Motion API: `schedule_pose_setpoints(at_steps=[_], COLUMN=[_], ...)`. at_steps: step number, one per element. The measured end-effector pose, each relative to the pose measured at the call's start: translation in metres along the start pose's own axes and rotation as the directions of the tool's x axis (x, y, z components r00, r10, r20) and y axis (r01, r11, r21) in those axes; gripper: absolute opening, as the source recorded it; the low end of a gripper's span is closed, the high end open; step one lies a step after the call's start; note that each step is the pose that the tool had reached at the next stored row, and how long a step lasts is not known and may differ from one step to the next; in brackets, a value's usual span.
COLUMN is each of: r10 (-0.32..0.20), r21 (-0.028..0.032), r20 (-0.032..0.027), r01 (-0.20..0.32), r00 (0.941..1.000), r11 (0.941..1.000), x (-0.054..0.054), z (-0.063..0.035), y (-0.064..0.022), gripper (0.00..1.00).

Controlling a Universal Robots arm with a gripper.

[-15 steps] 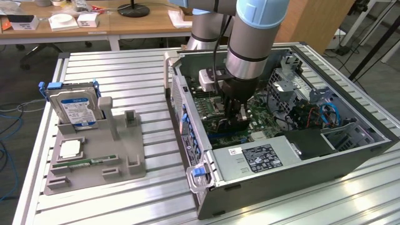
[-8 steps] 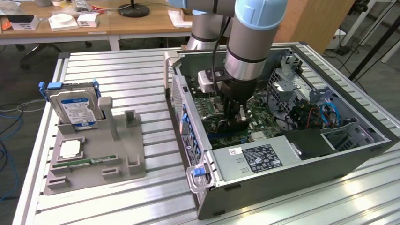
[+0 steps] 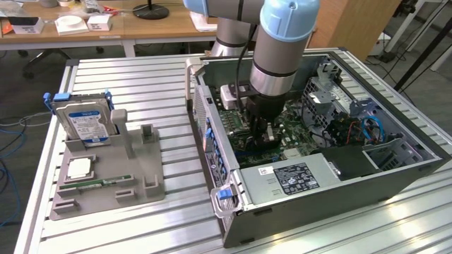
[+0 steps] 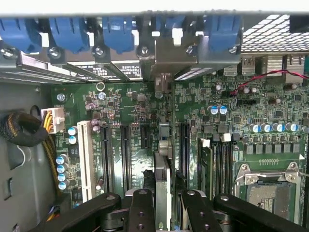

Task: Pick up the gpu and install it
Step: 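Insert the gpu into the slot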

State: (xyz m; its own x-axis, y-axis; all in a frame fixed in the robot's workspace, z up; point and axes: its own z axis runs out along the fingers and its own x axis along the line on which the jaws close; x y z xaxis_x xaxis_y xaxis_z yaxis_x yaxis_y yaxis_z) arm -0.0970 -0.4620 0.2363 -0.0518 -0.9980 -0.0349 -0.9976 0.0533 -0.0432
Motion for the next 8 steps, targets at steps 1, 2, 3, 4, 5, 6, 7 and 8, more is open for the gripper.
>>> schedule_pose_setpoints(at_steps=[1,2,3,4,5,6,7,8], r10=[0.000,0.000,0.000,0.000,0.000,0.000,0.000,0.000], r21=[0.0000,0.0000,-0.0001,-0.0001,-0.0001,-0.0001,-0.0001,-0.0001], r20=[-0.0001,0.0000,-0.0001,-0.0001,0.0000,-0.0001,-0.0001,-0.0001], r01=[0.000,0.000,0.000,0.000,0.000,0.000,0.000,0.000], r00=[1.0000,1.0000,1.0000,1.0000,1.0000,1.0000,1.0000,1.0000], r11=[1.0000,1.0000,1.0000,1.0000,1.0000,1.0000,1.0000,1.0000], x=[0.0000,0.0000,0.0000,0.0000,0.0000,0.0000,0.0000,0.0000], z=[0.0000,0.0000,0.0000,0.0000,0.0000,0.0000,0.0000,0.0000], y=[0.0000,0.0001,0.0001,0.0001,0.0001,0.0001,0.0001,0.0001], gripper=[0.26,0.26,0.26,0.26,0.26,0.26,0.26,0.26])
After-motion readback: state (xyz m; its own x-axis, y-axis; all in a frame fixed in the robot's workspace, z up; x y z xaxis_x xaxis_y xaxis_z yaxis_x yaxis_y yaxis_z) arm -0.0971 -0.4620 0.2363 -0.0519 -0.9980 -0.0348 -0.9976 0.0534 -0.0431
